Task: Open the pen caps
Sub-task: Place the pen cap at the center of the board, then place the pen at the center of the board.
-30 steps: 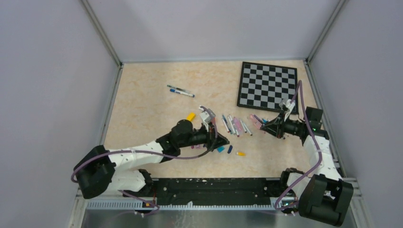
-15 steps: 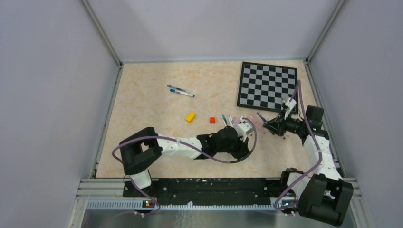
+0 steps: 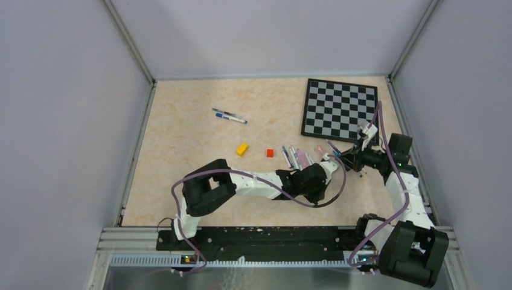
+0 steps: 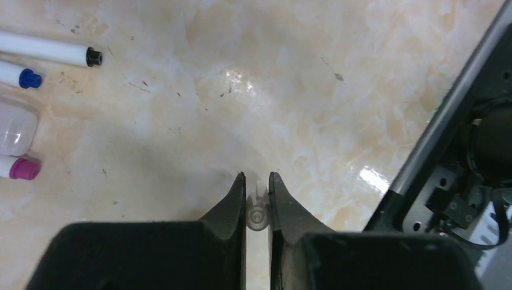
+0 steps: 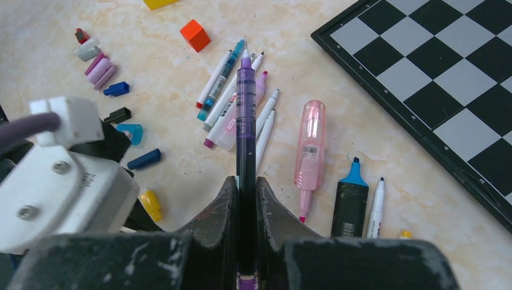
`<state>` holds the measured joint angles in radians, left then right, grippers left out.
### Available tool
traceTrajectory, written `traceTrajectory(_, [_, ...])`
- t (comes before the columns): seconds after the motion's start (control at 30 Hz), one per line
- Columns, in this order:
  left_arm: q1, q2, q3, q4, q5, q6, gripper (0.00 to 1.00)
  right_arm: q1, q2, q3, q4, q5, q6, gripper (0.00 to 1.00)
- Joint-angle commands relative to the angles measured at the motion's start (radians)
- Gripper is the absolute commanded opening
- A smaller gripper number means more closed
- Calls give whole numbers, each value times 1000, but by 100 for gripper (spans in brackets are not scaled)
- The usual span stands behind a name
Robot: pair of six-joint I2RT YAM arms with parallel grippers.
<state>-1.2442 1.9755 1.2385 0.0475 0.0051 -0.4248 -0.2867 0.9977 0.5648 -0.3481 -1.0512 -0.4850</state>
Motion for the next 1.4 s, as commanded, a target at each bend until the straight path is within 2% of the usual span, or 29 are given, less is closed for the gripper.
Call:
traceTrajectory(0.0, [-4,51,80,-93,-37,25,12,-19,9,18,35,10,9,0])
traceTrajectory(0.23, [-3,94,131,-146,-47,29,25,-22,10,18,43,47,16,0])
traceTrajectory(0.5, [-3,72,135,-164,-61,28,39,-50,13,20,63,118,33,0])
traceTrajectory(1.1, [-3,17,147,-190,-74,5,50,-100,24,18,63,137,29,0])
traceTrajectory(1.37, [-3,4,170,-208,-75,-5,51,-100,24,18,63,135,28,0])
